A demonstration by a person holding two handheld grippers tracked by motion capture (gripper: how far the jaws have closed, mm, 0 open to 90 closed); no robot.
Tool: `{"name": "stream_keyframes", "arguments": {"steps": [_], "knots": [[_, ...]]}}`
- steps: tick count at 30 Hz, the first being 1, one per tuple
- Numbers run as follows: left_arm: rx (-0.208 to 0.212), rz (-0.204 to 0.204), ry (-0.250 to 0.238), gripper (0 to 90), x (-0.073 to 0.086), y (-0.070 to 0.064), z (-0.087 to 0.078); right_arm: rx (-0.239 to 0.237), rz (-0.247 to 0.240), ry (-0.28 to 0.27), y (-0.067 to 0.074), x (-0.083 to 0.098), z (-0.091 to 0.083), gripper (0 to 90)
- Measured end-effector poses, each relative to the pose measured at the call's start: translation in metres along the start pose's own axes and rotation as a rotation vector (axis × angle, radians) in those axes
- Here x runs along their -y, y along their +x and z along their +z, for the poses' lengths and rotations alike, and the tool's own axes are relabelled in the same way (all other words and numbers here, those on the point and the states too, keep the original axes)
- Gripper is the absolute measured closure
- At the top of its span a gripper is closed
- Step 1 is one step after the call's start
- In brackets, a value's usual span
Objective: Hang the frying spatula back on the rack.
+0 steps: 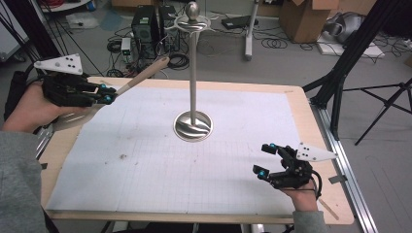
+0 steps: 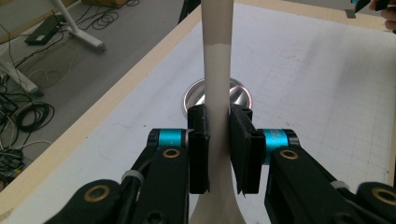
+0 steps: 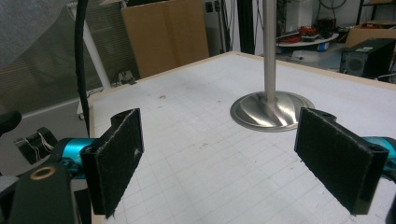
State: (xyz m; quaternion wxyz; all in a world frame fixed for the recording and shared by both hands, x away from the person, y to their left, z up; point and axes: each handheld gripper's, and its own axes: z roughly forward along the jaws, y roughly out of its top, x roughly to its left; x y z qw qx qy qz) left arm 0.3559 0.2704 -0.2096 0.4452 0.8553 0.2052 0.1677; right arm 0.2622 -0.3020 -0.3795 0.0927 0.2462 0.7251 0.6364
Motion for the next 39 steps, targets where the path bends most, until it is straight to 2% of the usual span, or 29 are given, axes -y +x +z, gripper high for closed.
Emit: {"name": "stream_keyframes", "arguments": {"steps": [12,16,39], "knots": [[-0.005,-0.014,-0.028,77.8,-0.01,0.009,-0.008,-0.006,0.01,-0.014,-0.002,0.0,-0.001,14.2],[-0.009,-0.017,-0.055,77.8,-0.011,0.012,-0.013,-0.011,0.008,-0.012,-0.002,0.0,0.001,14.3],[-0.024,-0.01,-0.081,77.8,-0.035,0.02,-0.024,-0.016,0.016,-0.025,-0.005,0.0,-0.001,14.2]]}}
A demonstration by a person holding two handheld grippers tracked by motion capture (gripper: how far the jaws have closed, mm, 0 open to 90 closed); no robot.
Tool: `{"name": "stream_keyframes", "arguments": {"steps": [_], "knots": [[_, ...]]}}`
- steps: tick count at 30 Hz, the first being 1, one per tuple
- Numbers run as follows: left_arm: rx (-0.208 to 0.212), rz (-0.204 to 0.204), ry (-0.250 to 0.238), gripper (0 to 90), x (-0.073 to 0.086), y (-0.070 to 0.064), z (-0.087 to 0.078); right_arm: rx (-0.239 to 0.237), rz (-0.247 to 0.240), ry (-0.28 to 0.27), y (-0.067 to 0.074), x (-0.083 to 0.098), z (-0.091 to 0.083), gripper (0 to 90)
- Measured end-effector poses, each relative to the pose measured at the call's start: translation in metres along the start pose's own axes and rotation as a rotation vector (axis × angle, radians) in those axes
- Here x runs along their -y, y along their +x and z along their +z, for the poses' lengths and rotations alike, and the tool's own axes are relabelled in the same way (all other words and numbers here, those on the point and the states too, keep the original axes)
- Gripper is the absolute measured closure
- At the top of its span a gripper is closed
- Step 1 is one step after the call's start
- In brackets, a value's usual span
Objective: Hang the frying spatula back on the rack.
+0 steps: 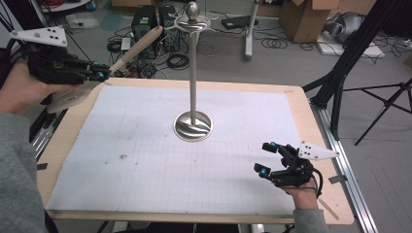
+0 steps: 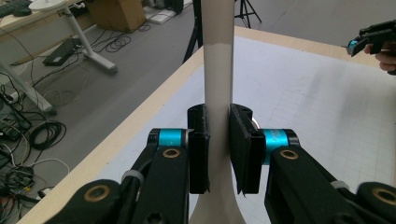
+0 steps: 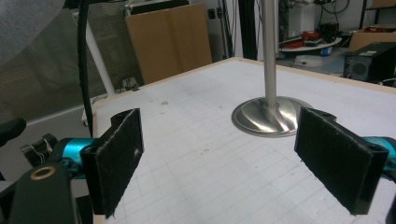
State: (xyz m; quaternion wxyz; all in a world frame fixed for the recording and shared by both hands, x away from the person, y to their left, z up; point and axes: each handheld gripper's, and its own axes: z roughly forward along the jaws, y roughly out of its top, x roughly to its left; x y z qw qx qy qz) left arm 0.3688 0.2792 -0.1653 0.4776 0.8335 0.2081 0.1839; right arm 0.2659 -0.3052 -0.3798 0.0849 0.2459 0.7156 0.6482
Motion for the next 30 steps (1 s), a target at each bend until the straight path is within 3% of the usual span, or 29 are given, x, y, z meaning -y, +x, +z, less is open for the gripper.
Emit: {"name": "stream_keyframes", "arguments": {"steps": [30], "knots": [[0.026,-0.024,-0.046,77.7,-0.003,0.001,0.011,-0.002,0.013,-0.003,-0.001,0.001,-0.002,14.3]]}}
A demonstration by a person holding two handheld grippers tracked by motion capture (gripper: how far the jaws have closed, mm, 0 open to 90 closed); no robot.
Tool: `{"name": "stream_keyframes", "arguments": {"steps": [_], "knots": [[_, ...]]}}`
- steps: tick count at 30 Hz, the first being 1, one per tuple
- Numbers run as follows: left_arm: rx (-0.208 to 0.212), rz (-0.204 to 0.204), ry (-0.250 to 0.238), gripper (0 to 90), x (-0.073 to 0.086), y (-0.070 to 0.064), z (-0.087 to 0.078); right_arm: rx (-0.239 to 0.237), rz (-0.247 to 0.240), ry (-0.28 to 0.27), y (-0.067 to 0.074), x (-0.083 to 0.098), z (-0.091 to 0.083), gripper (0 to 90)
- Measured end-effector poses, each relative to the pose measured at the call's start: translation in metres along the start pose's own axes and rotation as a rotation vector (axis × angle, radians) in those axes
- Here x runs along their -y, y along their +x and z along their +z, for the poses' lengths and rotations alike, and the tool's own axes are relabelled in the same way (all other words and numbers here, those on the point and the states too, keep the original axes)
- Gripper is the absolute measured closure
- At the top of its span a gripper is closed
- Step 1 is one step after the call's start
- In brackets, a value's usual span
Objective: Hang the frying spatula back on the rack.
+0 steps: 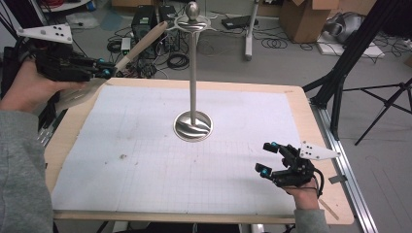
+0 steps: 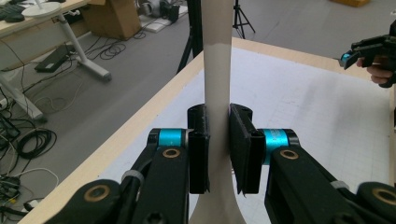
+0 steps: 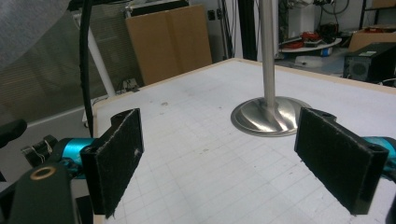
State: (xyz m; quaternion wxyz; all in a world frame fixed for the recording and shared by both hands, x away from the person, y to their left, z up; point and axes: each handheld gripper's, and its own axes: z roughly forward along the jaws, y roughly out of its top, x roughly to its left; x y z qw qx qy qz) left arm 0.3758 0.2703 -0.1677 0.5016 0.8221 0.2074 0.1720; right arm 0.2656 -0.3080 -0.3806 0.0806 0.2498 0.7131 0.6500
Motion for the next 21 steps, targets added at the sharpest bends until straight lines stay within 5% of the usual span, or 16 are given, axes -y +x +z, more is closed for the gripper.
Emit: {"name": "stream_keyframes", "arguments": {"steps": [21], "knots": [[0.021,0.014,-0.026,77.7,0.0011,-0.0072,-0.0027,-0.003,-0.01,0.004,0.0005,0.0002,0.0012,14.3]]}}
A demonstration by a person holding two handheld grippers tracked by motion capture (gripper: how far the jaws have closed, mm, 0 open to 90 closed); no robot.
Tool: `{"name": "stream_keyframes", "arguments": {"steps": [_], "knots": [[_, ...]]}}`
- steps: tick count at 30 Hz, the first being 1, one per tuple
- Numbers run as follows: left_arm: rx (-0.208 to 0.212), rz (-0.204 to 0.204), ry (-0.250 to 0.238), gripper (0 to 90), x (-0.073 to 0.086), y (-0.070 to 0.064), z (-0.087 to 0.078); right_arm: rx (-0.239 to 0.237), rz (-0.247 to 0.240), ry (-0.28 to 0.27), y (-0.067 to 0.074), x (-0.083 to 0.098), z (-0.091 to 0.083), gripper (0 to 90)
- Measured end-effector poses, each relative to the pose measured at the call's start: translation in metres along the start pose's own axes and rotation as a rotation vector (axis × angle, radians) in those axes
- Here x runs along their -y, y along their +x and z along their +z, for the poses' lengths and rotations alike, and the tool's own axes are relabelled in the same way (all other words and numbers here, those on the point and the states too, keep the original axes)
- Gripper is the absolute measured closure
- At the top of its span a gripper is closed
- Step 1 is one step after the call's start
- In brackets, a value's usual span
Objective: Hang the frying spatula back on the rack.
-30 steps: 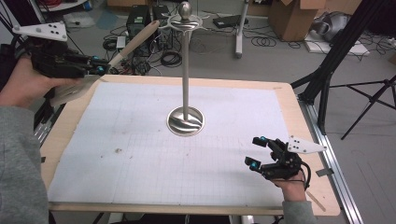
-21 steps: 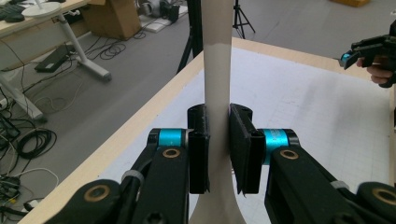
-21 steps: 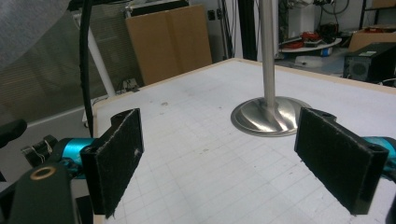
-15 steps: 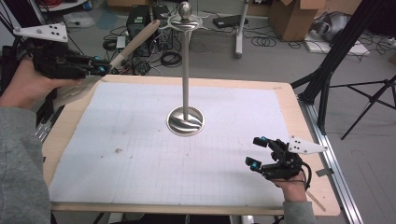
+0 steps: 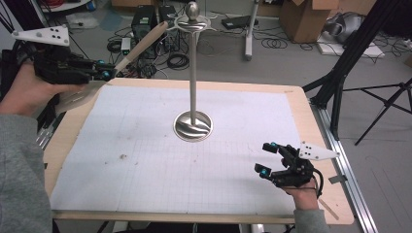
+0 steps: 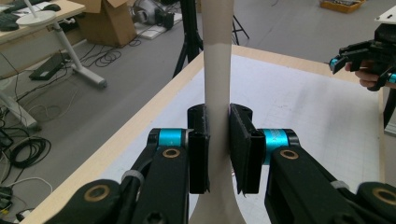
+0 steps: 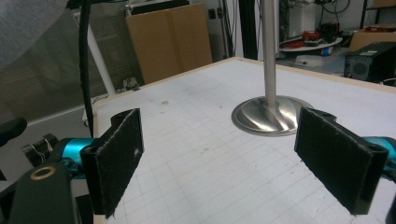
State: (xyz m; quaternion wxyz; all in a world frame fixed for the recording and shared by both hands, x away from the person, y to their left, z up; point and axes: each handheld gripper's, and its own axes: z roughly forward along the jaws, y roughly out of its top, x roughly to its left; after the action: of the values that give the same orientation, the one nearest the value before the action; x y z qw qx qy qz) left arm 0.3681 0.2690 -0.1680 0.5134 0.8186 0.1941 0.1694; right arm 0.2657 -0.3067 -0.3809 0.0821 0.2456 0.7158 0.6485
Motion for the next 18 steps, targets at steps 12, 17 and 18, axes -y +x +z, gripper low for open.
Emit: {"name": "stream_keyframes", "arguments": {"steps": [12,17,18], "knots": [[-0.001,-0.012,0.015,77.7,0.005,0.002,0.005,0.001,-0.004,0.001,0.0,0.0,0.0,14.3],[0.002,-0.013,0.011,77.7,0.004,0.001,0.01,0.001,-0.001,0.003,0.001,0.0,0.001,14.3],[0.0,-0.015,0.012,77.7,0.004,0.0,0.011,0.0,0.001,0.003,0.001,0.0,0.001,14.3]]}}
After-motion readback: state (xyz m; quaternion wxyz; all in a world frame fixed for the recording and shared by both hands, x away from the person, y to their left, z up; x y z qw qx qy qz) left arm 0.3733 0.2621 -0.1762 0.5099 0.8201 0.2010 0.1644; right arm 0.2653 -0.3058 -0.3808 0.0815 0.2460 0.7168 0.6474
